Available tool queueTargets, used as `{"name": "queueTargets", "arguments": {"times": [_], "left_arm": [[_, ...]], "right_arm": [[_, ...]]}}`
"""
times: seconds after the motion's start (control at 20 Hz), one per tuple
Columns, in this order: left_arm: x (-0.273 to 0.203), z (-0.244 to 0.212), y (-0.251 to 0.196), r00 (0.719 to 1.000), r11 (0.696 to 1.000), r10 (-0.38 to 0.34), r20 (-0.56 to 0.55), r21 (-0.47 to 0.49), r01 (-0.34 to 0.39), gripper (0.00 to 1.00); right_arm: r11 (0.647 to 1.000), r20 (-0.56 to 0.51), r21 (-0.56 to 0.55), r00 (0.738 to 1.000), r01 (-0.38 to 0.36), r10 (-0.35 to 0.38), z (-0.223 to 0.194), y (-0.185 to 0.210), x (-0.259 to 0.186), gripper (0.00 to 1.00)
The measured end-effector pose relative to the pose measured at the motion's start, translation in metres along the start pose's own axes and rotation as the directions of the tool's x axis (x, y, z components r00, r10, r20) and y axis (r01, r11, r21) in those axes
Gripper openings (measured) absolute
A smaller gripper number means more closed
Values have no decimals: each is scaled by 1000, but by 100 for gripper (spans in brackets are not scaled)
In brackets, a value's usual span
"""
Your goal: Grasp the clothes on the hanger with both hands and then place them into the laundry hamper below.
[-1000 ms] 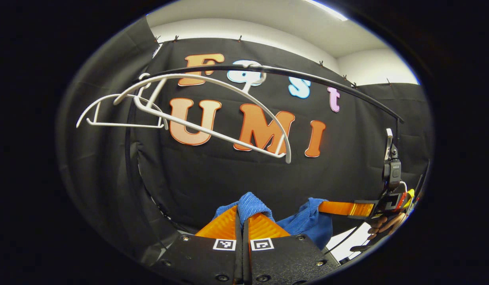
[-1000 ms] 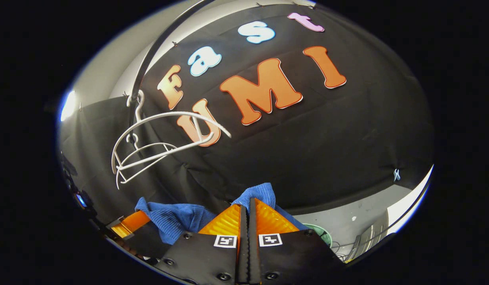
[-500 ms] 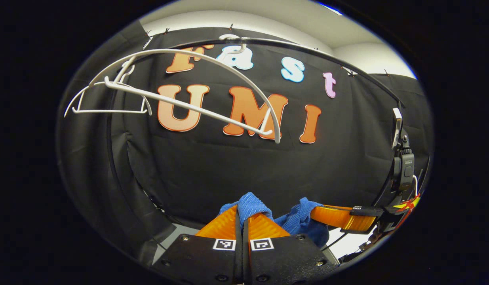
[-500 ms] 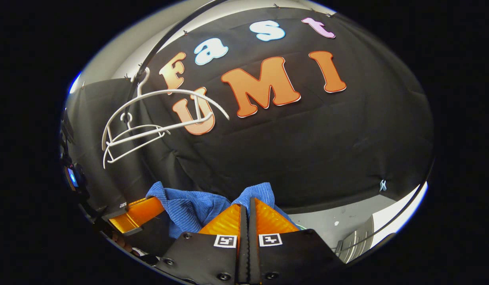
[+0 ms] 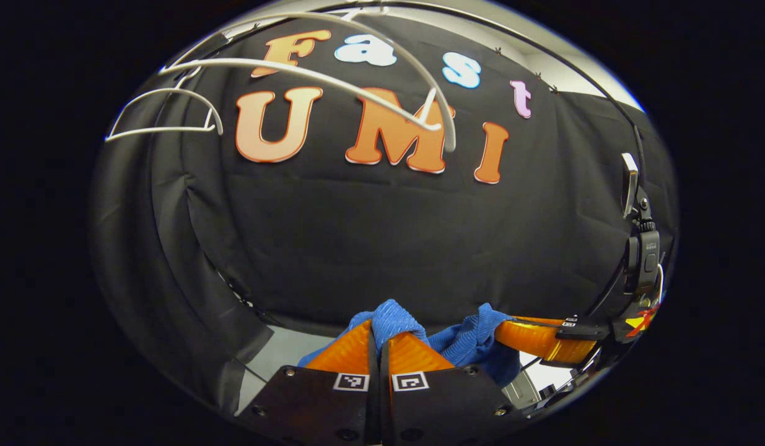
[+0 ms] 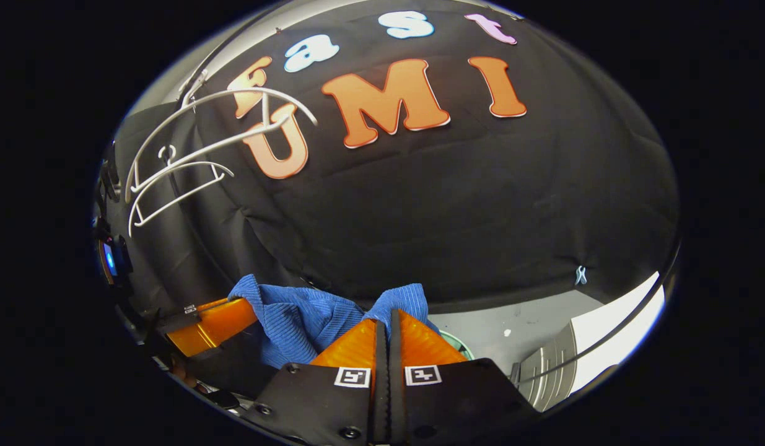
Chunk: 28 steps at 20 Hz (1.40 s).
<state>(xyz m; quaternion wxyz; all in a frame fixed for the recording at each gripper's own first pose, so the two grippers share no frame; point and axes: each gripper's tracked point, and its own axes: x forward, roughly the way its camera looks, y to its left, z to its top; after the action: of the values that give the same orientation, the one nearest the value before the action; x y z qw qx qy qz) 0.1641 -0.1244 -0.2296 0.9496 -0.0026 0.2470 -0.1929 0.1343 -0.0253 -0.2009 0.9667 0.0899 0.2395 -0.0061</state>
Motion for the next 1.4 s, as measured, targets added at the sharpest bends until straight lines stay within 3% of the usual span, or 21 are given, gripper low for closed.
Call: {"name": "queueTargets", "arguments": {"times": [0.35,0.7,1.4], "left_arm": [[17,-56,7,986,1000,13,-167,7,-12,0],[41,-117,28,950,1000,22,-310,16,-18,1],[50,-219,43,832,999,46,-553,25,-38,1]], "right_arm": [[999,-122,-2,991,54,-54,-52,-23,36,7],[996,-237,-6,967,94,-93,-97,-34,68,7],[988,-462,-10,876,155,-143,-188,-53,88,8]]}}
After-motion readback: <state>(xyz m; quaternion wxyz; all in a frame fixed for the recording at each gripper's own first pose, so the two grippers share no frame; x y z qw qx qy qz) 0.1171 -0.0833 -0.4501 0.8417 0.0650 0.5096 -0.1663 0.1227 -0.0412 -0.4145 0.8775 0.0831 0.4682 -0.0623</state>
